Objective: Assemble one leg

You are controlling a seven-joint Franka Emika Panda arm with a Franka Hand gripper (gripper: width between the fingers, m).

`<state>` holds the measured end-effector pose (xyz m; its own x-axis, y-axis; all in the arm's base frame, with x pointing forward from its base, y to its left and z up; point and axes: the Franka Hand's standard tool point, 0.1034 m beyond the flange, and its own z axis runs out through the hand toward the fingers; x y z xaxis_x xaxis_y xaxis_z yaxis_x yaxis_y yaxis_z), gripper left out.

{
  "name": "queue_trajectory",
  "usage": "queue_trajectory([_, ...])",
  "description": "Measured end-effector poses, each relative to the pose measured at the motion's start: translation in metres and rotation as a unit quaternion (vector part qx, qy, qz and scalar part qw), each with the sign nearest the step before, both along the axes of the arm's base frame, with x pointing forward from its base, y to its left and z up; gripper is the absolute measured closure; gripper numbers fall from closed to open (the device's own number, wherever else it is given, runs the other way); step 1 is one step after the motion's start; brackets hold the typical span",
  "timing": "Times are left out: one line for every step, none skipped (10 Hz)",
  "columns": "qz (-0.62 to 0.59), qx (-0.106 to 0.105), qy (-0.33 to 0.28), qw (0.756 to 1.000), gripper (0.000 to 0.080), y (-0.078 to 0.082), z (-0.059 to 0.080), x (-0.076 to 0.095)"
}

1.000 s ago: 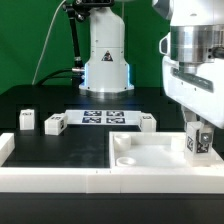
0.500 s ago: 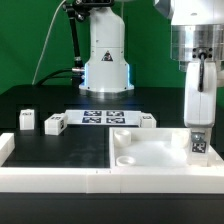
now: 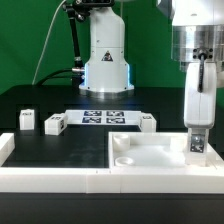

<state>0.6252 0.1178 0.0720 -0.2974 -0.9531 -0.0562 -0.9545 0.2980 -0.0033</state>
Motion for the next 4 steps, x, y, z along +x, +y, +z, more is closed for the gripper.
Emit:
queue_trajectory([0.001, 0.0, 0.0, 1.0, 0.0255, 0.0001, -0.0001, 0.0])
queue_trajectory([0.001, 0.0, 0.0, 1.0, 0.0179, 0.0001, -0.0002, -0.0001])
queue_trajectory([0.001, 0.0, 0.0, 1.0, 0.0157, 0.0001, -0.0003, -0.0001])
queue_trajectory([0.002, 0.0, 0.0, 1.0, 0.0157, 0.0002, -0.0004, -0.0002])
